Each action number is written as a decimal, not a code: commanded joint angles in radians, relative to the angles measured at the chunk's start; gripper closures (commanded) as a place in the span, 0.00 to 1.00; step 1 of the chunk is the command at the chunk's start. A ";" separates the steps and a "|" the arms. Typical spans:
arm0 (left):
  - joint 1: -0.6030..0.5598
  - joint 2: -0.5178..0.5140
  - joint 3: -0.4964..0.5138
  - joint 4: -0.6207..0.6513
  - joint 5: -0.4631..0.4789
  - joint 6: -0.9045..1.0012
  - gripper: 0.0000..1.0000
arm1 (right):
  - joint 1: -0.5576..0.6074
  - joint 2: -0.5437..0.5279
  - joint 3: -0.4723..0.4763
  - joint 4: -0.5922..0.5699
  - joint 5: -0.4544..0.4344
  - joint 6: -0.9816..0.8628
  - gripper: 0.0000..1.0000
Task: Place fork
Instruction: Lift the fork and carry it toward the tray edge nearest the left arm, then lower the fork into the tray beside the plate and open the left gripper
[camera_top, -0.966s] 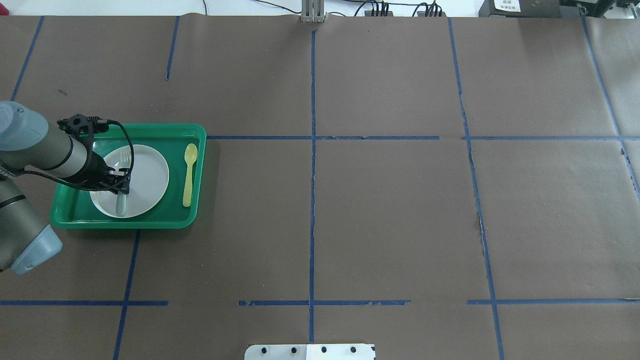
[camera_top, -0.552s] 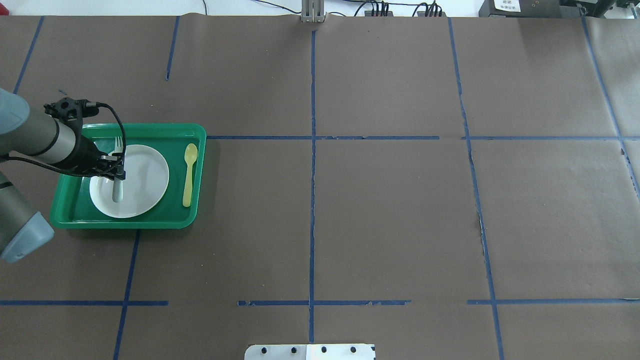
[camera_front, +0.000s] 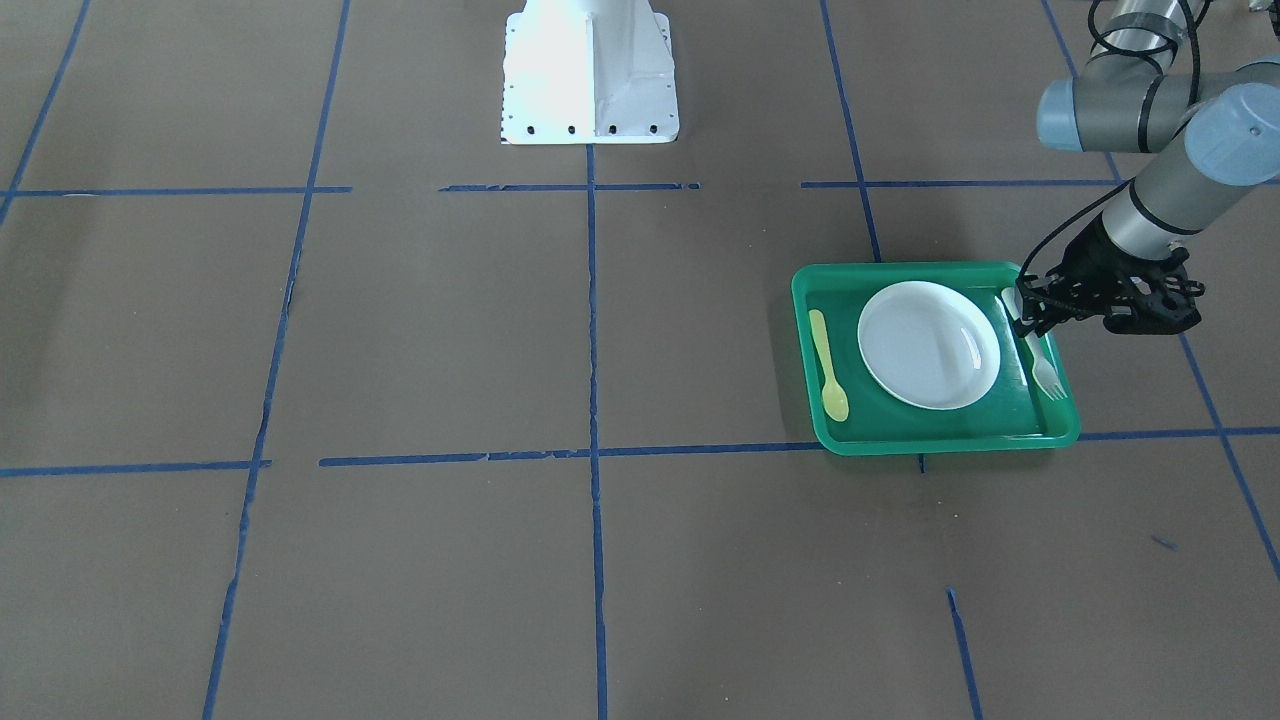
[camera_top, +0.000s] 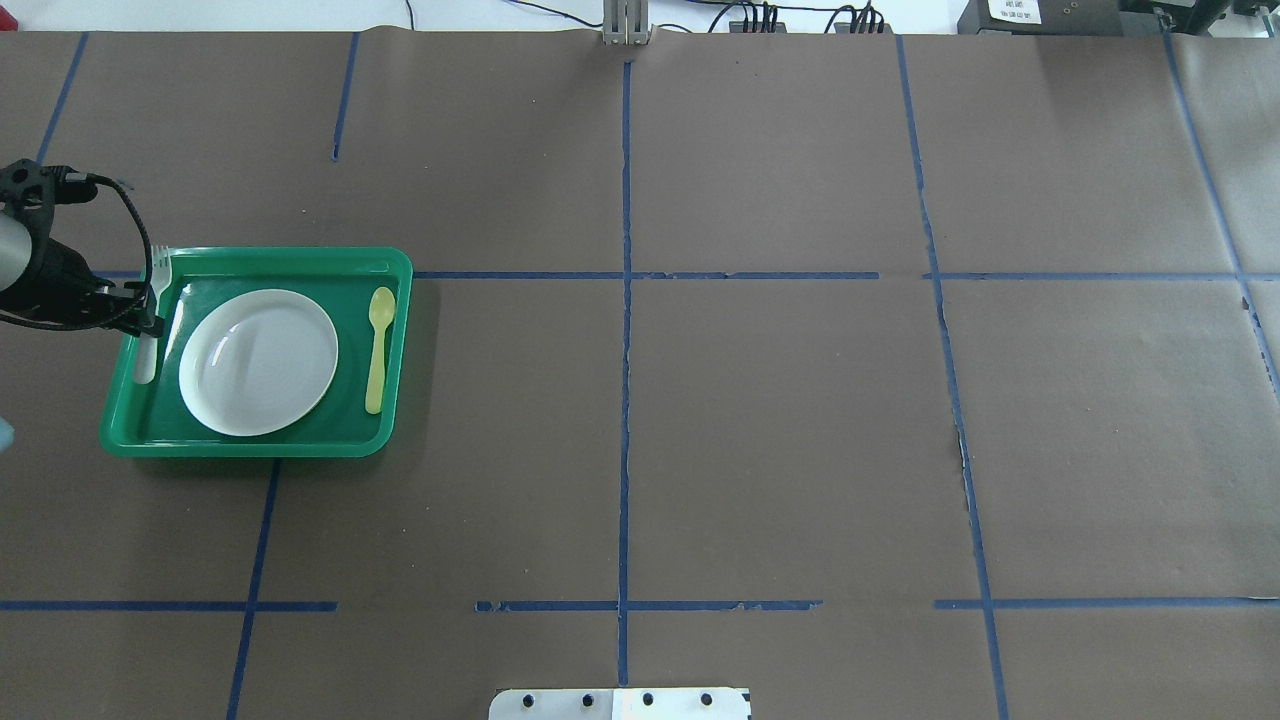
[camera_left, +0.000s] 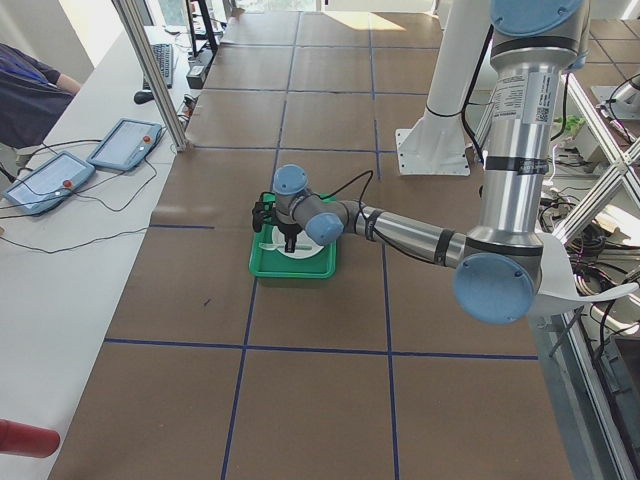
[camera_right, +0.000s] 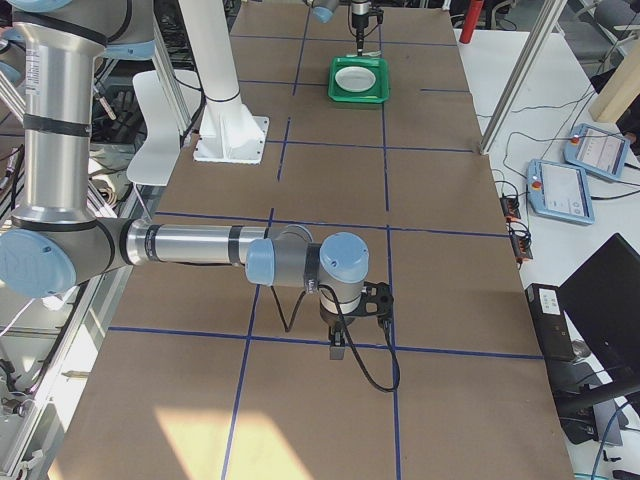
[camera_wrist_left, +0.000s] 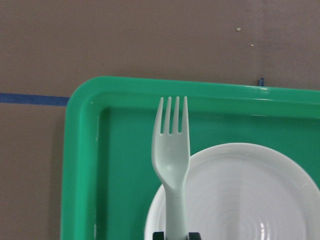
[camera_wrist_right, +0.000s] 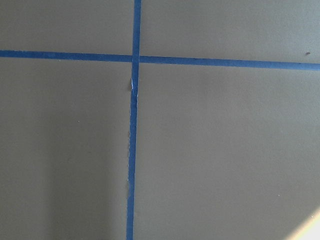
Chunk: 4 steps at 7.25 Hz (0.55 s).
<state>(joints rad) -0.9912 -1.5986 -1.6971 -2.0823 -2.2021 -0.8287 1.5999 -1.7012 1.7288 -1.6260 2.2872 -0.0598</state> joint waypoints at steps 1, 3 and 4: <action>0.006 0.029 0.075 -0.123 -0.004 0.016 1.00 | 0.000 0.000 0.000 0.000 0.000 0.000 0.00; 0.008 0.026 0.080 -0.127 -0.005 -0.007 1.00 | 0.000 0.000 0.000 0.000 0.000 0.000 0.00; 0.008 0.020 0.082 -0.125 -0.007 -0.019 1.00 | 0.000 0.000 0.000 0.000 0.000 0.000 0.00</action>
<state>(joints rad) -0.9840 -1.5734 -1.6191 -2.2053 -2.2075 -0.8353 1.5999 -1.7012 1.7288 -1.6260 2.2871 -0.0598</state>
